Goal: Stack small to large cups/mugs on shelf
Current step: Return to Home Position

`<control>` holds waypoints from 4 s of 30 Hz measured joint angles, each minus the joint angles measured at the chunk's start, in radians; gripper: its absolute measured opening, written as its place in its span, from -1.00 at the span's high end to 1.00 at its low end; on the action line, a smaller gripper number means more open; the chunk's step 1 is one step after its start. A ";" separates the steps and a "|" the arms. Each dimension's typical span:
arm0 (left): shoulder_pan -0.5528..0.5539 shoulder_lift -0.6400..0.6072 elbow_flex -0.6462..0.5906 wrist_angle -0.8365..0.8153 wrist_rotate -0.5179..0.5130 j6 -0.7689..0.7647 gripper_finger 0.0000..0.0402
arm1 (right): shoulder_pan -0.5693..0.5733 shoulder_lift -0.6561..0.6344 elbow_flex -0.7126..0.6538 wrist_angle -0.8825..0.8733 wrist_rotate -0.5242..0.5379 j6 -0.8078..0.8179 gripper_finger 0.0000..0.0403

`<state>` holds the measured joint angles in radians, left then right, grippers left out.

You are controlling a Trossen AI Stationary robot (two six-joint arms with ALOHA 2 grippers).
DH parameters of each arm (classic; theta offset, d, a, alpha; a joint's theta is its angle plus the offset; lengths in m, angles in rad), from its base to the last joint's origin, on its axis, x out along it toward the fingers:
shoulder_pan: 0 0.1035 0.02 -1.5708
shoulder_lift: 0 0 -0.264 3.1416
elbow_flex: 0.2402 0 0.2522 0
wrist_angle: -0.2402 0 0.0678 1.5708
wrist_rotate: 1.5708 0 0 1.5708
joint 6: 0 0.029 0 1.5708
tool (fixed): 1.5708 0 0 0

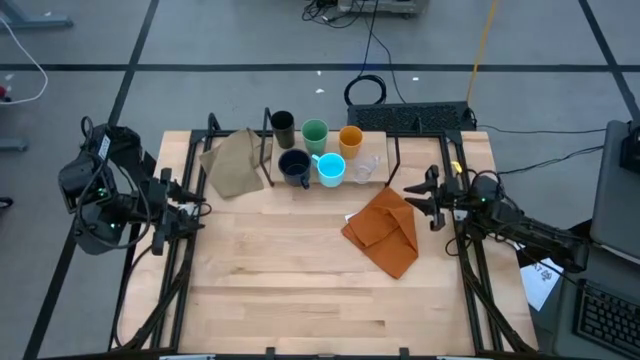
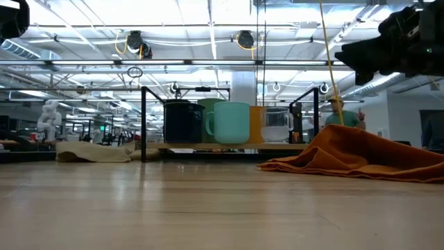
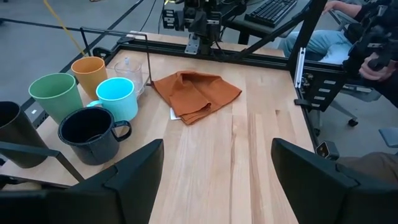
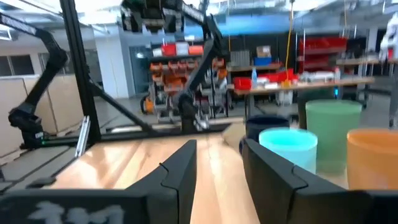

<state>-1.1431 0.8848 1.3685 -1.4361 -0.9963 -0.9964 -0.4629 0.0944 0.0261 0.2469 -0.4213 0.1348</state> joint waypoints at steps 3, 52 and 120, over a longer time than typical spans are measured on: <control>0.000 0.000 0.000 0.000 -0.001 0.000 -0.49 | 0.000 0.000 0.000 -0.071 0.000 0.002 0.40; 0.361 -0.471 -0.180 0.604 0.317 0.988 -0.49 | 0.000 0.000 -0.002 0.124 0.000 0.108 0.40; 1.417 -0.824 -1.206 1.452 1.029 0.920 -0.49 | 0.000 0.000 -0.002 0.142 -0.003 0.138 0.40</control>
<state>0.2737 0.0608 0.1622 0.0155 0.0330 -0.0765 -0.4629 0.0948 0.0242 0.3889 -0.4248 0.2726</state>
